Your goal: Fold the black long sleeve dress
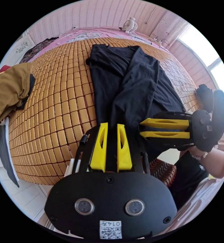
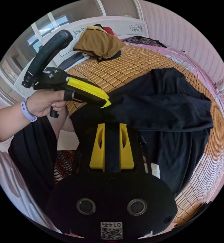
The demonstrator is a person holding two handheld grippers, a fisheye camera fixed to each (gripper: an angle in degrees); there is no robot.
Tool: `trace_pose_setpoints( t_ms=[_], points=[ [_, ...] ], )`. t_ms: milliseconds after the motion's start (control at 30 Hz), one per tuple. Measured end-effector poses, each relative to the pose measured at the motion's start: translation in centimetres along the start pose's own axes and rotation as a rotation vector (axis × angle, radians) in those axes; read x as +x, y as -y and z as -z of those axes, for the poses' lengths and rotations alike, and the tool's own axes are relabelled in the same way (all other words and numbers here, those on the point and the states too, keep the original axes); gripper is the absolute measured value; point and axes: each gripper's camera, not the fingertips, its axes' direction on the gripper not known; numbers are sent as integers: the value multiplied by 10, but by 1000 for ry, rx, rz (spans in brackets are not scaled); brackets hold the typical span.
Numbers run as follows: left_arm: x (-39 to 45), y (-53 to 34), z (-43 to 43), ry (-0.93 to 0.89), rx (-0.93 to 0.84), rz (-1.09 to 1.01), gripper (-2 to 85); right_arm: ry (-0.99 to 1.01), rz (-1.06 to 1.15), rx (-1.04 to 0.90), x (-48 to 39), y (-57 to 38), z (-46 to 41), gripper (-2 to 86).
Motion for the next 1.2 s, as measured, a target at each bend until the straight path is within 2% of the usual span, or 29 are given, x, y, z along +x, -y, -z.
trace_pose_setpoints(
  t_ms=[133, 267, 467, 700, 833, 933, 1067, 1133, 1200],
  points=[
    [0, -6, 13, -17, 31, -7, 58, -17, 9, 56, 2, 6, 16, 9],
    [-4, -15, 26, -72, 54, -3, 57, 108, -49, 132, 18, 0, 43, 5],
    [5, -18, 25, -139, 4, -47, 60, 57, -103, -38, 36, -4, 15, 34],
    [17, -21, 30, -174, -1, -127, 61, 14, 18, 69, 28, 5, 35, 64],
    [20, -25, 44, -219, 46, -189, 60, -61, -2, -80, 41, 11, 18, 19],
    [22, -32, 57, -218, 90, -261, 61, -52, -38, -26, 56, 6, 37, 5],
    [26, -37, 62, -158, 92, -328, 62, 43, -180, 23, 96, -13, 53, 0],
    [27, -34, 62, -188, 80, -334, 67, 122, -297, 8, 121, -24, 47, 0],
    [32, -31, 62, -214, 75, -352, 70, 377, -518, 63, 161, -46, 39, 2]
  ],
)
